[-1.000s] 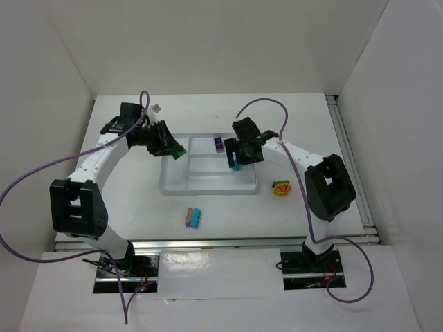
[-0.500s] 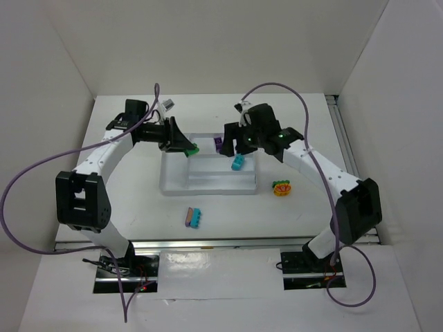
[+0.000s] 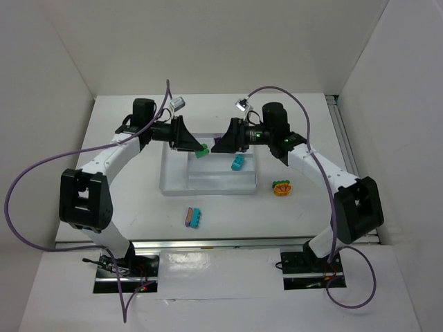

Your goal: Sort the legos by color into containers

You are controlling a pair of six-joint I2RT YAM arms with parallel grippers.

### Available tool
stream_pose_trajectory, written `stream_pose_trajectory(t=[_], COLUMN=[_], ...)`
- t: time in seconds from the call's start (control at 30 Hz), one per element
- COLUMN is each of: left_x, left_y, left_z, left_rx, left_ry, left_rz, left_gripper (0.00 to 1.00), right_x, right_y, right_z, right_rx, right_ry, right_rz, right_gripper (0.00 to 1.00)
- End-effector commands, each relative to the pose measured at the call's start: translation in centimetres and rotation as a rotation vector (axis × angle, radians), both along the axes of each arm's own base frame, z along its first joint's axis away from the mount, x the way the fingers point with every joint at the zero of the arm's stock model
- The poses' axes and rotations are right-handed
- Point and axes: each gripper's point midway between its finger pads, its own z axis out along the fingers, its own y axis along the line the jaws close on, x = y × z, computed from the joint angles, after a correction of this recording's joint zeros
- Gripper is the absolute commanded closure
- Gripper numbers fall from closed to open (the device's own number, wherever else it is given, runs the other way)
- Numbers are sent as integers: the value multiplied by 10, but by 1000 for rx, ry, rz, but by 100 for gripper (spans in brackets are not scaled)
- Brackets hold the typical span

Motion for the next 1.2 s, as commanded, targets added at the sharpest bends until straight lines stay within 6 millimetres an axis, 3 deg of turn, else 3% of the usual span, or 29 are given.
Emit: stream_pose_trajectory(t=[0.0,0.03,0.17,0.23,0.4,0.47,0.7,0.8,0.93,1.03,1.17], left_x=[-10,-11,-14,-14,-15,-15,-16,-16,-15,-18,-18], left_y=[-4,-4,-7,-7,-6,-6,-6,-6,-6,-9,-9], left_z=[19,17,21,21,20,20,16,15,11,11,10], left_rx=[-54,-53,-56,-56,-55,-55,-52,-52,-48,-49,-47], left_ry=[-90,-81,-93,-93,-93,-93,-81,-90,-81,-81,-90], left_rz=[-66,-66,-75,-75,-76,-76,-76,-77,-79,-88,-90], left_gripper=[100,100,100,100,100,100,100,100,100,100,100], right_x=[-14,-13,-17,-20,-17,-16,-17,-20,-21,-21,-19], right_y=[15,16,29,31,32,32,33,34,33,34,34], right_z=[34,23,27,26,21,22,23,29,28,30,30], right_rx=[122,108,117,113,101,106,127,149,145,152,150], right_ry=[-69,-28,-58,-49,-46,-55,-22,-28,-20,-23,-25], right_rz=[131,140,175,184,175,175,166,189,188,187,178], right_gripper=[23,23,33,41,47,56,56,46,46,65,83])
